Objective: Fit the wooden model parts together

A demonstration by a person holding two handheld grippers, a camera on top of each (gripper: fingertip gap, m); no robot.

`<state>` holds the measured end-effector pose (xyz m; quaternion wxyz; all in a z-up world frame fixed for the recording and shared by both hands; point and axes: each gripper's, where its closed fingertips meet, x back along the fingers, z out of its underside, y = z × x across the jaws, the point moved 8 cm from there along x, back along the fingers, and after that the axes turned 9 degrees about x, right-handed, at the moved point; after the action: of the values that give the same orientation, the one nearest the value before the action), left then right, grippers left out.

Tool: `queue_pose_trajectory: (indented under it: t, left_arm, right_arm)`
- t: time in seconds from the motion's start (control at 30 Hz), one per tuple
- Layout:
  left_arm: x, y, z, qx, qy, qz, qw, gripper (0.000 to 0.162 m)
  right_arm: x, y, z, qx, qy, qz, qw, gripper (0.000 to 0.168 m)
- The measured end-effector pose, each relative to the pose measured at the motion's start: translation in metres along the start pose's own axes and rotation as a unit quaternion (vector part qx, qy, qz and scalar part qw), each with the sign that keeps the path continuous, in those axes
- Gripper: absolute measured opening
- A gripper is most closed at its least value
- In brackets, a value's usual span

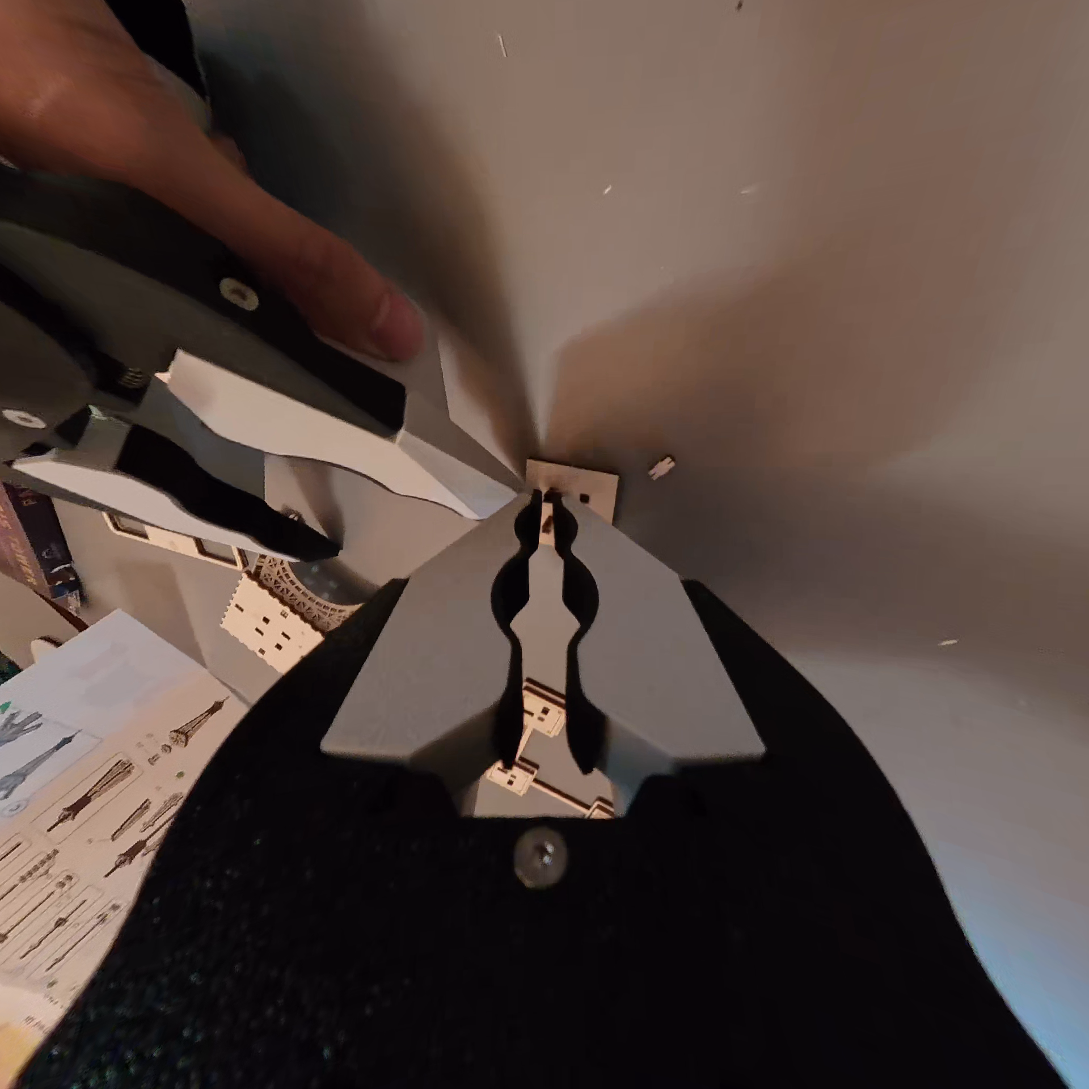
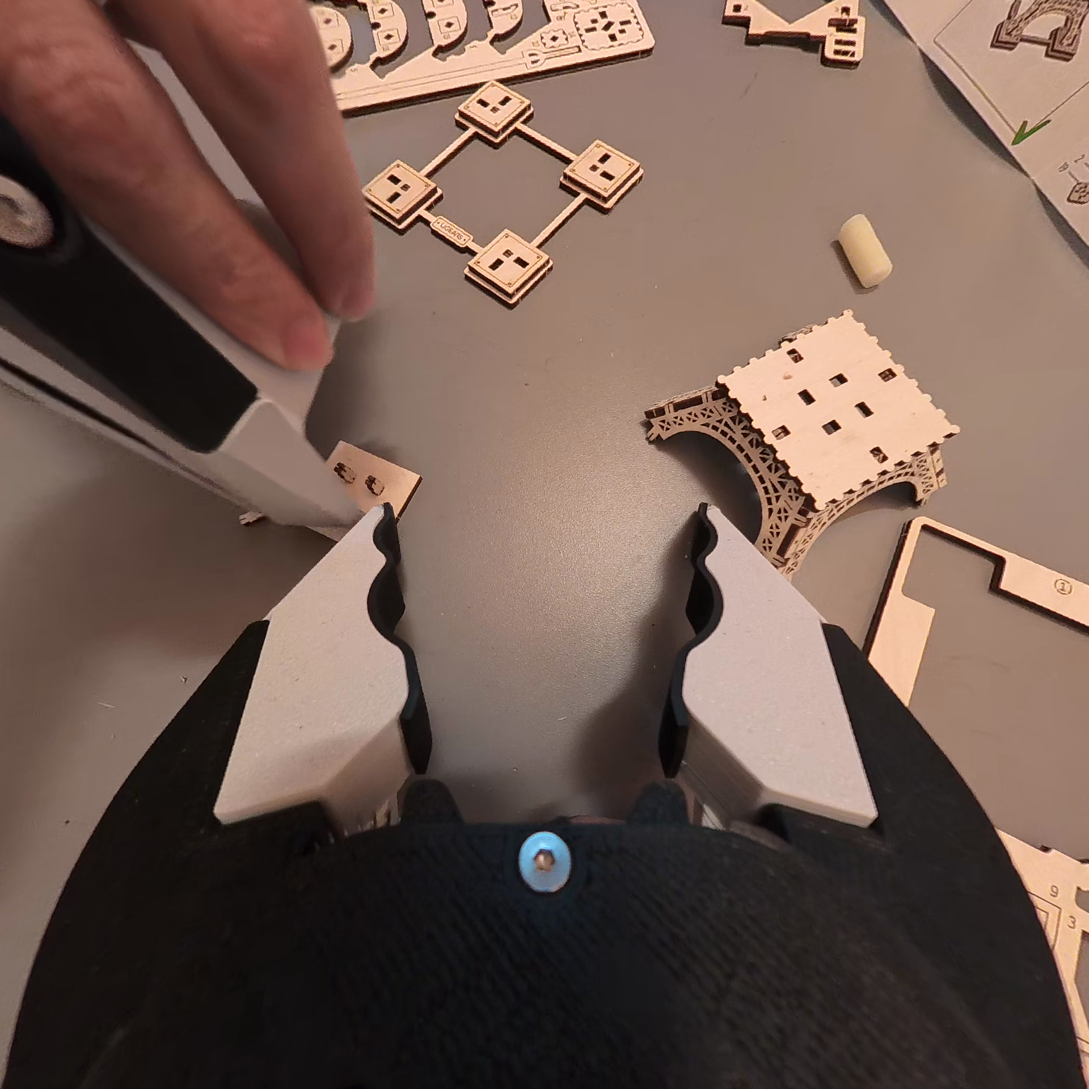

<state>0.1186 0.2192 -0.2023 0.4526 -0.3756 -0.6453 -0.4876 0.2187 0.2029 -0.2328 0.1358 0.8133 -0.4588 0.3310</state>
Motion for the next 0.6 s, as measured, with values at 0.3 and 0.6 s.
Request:
queue_pose_trajectory:
  t: [0.3,0.6]
  left_arm:
    - [-0.0024,0.0021,0.0000,-0.016,0.023,0.011,1.000,0.001]
    - [-0.0036,0.0051,-0.0053,-0.045,0.062,0.032,0.997,0.000]
  right_arm:
    - [0.0000,0.0001,0.0000,0.000,0.000,0.000,1.000,0.098]
    - [0.0000,0.0001,0.0000,0.000,0.000,0.000,1.000,0.098]
